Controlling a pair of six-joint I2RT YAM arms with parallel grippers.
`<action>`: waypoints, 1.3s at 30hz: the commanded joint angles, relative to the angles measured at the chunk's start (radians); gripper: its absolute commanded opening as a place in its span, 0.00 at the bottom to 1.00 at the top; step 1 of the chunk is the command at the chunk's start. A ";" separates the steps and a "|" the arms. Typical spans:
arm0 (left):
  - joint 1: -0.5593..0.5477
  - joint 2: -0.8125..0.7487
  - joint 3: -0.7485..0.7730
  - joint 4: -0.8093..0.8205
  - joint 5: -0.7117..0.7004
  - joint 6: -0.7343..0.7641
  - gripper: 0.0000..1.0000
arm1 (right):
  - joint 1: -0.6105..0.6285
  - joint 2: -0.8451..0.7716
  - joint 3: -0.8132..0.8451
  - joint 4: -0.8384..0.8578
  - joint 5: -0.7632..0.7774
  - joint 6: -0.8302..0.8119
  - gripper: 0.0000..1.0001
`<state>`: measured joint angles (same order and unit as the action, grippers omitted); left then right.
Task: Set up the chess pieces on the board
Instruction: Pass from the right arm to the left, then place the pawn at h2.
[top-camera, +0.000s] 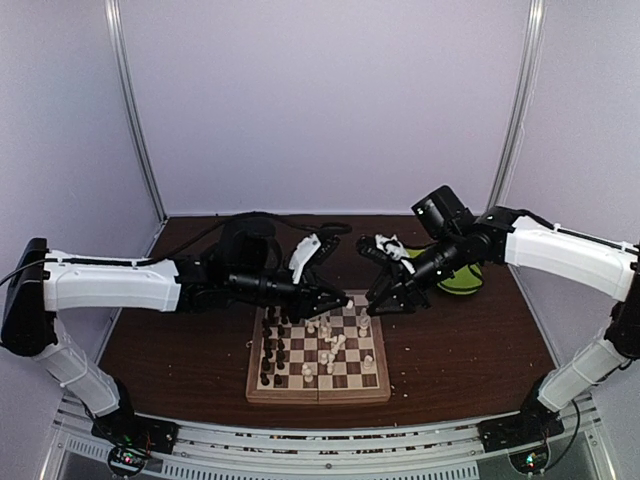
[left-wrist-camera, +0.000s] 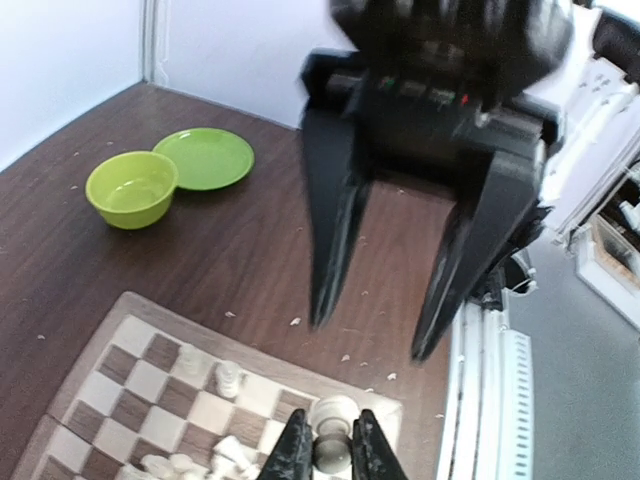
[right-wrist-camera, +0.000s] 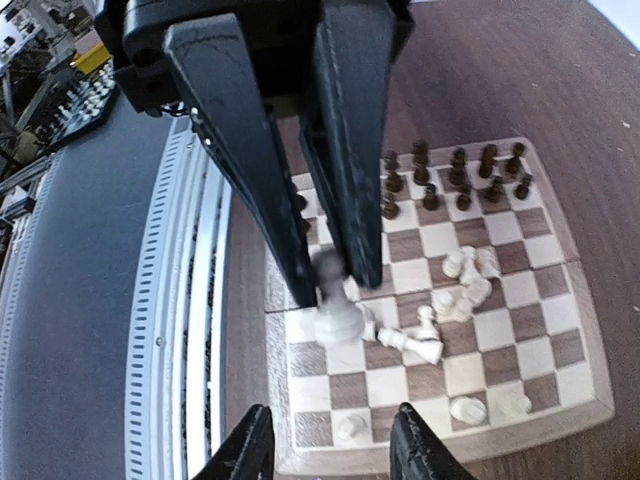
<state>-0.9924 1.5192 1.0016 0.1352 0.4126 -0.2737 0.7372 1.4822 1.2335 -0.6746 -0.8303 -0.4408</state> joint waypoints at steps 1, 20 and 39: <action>0.029 0.094 0.184 -0.304 -0.150 0.135 0.12 | -0.104 -0.090 -0.061 -0.040 0.039 -0.038 0.40; 0.047 0.664 1.027 -0.983 -0.395 0.312 0.12 | -0.214 -0.229 -0.233 0.006 0.159 -0.159 0.43; 0.082 0.843 1.136 -0.952 -0.364 0.304 0.12 | -0.213 -0.194 -0.223 -0.031 0.154 -0.206 0.41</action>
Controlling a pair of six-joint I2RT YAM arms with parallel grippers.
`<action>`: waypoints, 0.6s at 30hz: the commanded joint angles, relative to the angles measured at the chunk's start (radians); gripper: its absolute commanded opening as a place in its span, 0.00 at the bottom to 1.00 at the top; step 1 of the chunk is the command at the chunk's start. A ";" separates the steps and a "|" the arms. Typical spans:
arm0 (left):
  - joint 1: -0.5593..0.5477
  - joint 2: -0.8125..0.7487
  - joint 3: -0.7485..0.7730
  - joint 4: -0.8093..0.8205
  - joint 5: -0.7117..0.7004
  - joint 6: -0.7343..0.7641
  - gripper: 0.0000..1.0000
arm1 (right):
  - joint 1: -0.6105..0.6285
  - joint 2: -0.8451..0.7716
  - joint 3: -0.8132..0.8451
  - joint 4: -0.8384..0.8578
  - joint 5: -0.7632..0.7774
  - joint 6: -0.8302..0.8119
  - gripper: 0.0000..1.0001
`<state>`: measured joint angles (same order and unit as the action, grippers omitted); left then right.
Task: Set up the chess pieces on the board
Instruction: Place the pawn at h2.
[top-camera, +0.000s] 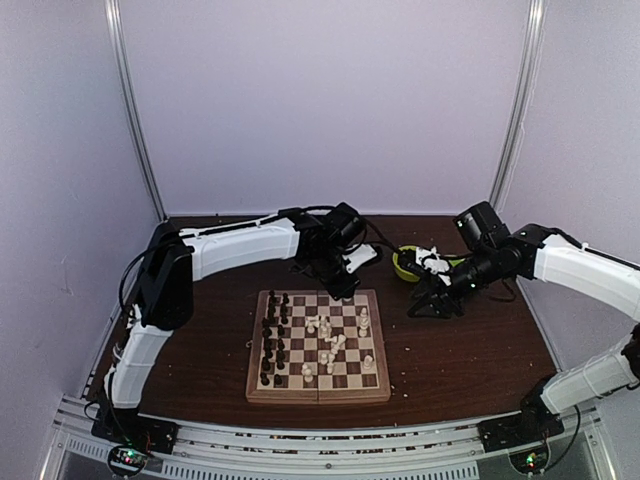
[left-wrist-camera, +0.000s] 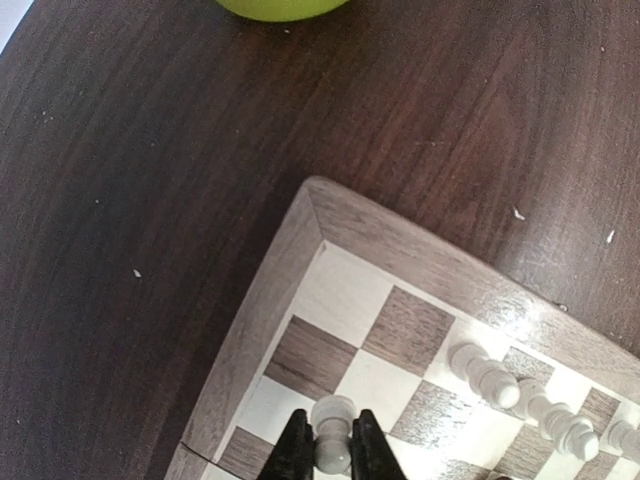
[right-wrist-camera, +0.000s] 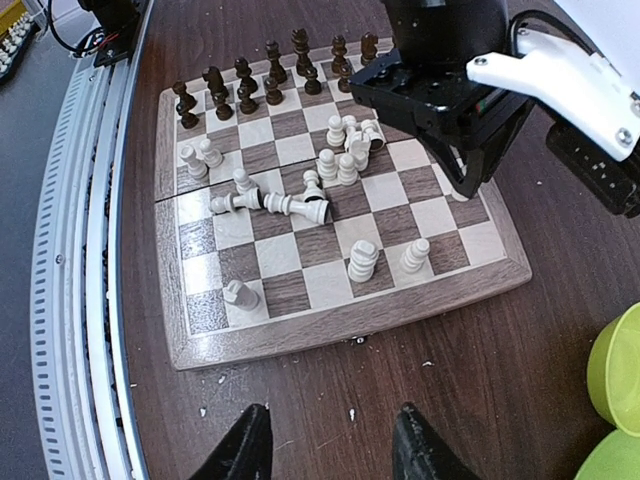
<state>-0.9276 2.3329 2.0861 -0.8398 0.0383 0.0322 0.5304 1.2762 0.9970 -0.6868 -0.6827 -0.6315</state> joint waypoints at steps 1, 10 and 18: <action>0.019 0.033 0.052 0.028 0.015 -0.003 0.12 | -0.006 0.012 0.012 -0.019 0.006 -0.017 0.41; 0.024 0.069 0.058 0.040 0.041 -0.005 0.12 | -0.006 0.025 0.015 -0.021 0.009 -0.019 0.41; 0.026 0.089 0.060 0.057 0.048 -0.015 0.12 | -0.006 0.032 0.017 -0.030 0.005 -0.023 0.41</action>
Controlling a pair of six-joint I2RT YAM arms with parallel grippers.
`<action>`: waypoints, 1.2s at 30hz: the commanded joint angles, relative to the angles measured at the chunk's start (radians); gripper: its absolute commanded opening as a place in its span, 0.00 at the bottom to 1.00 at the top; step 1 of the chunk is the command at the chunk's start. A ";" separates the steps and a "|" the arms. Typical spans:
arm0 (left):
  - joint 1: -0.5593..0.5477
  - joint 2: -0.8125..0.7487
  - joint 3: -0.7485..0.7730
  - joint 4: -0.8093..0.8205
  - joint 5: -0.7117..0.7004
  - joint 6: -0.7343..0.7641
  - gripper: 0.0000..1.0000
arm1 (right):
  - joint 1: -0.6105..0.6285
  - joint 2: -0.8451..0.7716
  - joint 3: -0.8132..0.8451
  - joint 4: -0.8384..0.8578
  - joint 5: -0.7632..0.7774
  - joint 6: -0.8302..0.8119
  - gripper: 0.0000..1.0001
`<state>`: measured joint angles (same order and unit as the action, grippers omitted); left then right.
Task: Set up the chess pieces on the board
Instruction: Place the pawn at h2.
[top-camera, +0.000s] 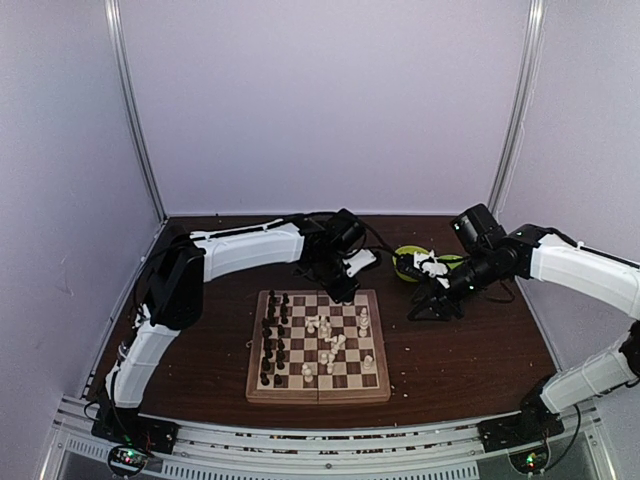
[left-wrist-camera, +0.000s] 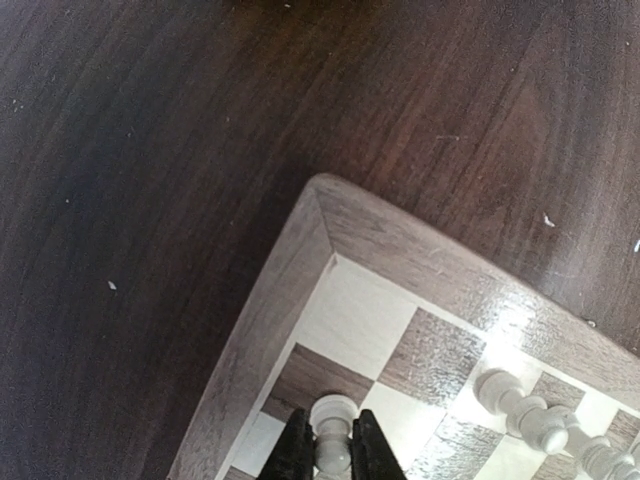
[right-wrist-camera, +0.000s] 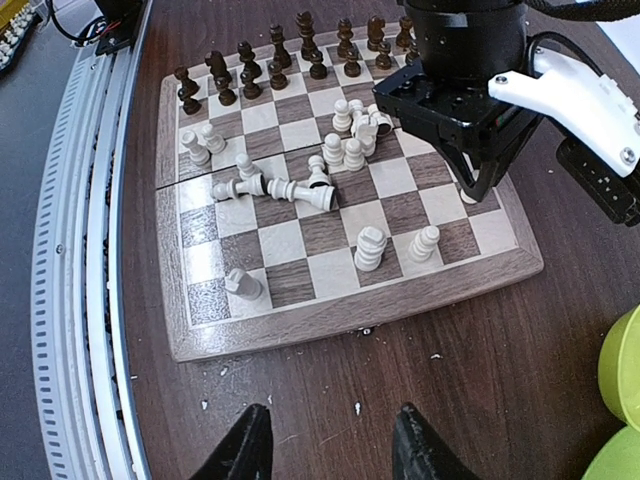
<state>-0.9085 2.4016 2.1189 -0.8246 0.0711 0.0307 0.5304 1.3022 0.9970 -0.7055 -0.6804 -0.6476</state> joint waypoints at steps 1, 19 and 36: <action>0.007 0.022 0.027 0.042 0.012 -0.015 0.12 | -0.006 0.007 0.018 -0.011 0.002 -0.008 0.41; 0.008 0.039 0.029 0.062 -0.021 -0.035 0.21 | -0.005 0.024 0.025 -0.027 0.004 -0.015 0.41; 0.016 0.047 0.023 0.094 -0.018 -0.026 0.21 | -0.006 0.037 0.030 -0.034 0.007 -0.019 0.41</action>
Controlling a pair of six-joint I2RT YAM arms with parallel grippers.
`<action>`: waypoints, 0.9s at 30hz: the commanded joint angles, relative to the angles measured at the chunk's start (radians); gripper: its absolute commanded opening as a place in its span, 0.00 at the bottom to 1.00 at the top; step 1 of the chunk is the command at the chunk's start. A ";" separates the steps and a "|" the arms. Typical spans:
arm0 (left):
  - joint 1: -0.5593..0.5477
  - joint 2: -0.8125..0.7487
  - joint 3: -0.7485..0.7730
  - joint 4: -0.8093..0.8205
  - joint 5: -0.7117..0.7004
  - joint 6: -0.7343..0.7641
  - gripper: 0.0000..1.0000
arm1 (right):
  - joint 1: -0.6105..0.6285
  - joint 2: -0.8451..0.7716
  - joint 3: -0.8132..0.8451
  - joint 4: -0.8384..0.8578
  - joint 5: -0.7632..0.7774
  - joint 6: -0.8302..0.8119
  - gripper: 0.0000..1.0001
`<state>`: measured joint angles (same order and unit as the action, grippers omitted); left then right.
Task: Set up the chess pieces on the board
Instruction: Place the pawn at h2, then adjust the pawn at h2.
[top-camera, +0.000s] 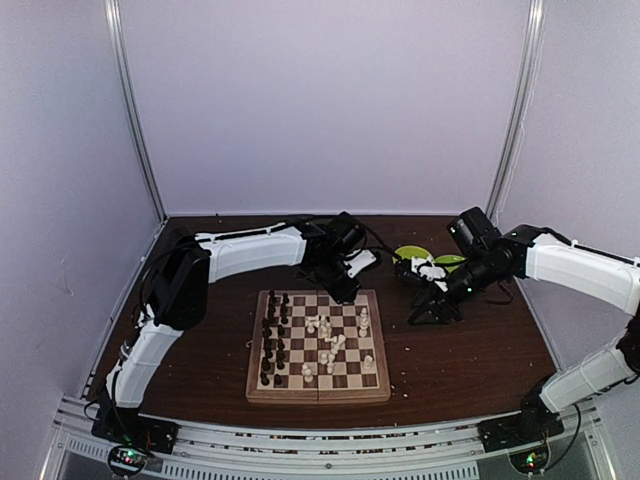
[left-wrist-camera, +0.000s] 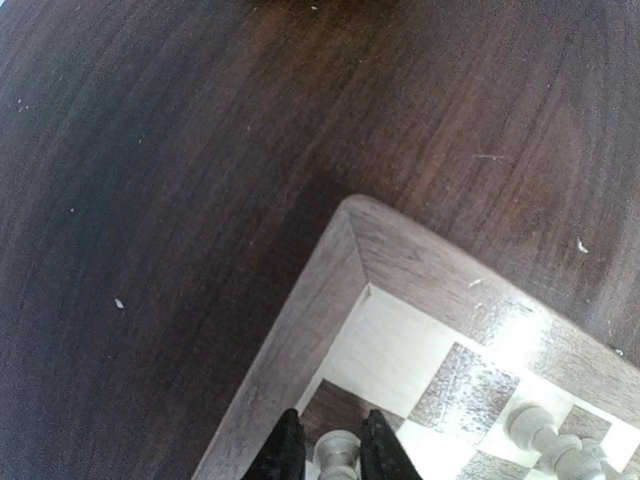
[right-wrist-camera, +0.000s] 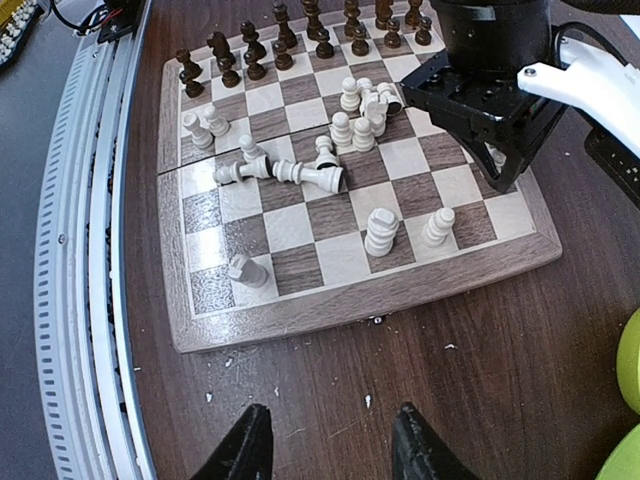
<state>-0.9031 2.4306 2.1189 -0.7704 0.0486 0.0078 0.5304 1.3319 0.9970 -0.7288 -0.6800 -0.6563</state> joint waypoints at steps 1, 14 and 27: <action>0.010 0.019 0.023 0.039 0.007 -0.003 0.22 | -0.006 0.008 0.029 -0.011 0.008 -0.010 0.41; 0.012 -0.239 -0.185 0.137 -0.004 0.000 0.42 | -0.004 0.016 0.036 -0.026 0.003 -0.015 0.41; 0.045 -0.242 -0.333 0.182 0.106 -0.012 0.07 | -0.003 0.023 0.040 -0.035 -0.003 -0.019 0.41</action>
<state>-0.8700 2.1162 1.7855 -0.6205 0.0868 0.0032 0.5304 1.3521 1.0096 -0.7513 -0.6800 -0.6674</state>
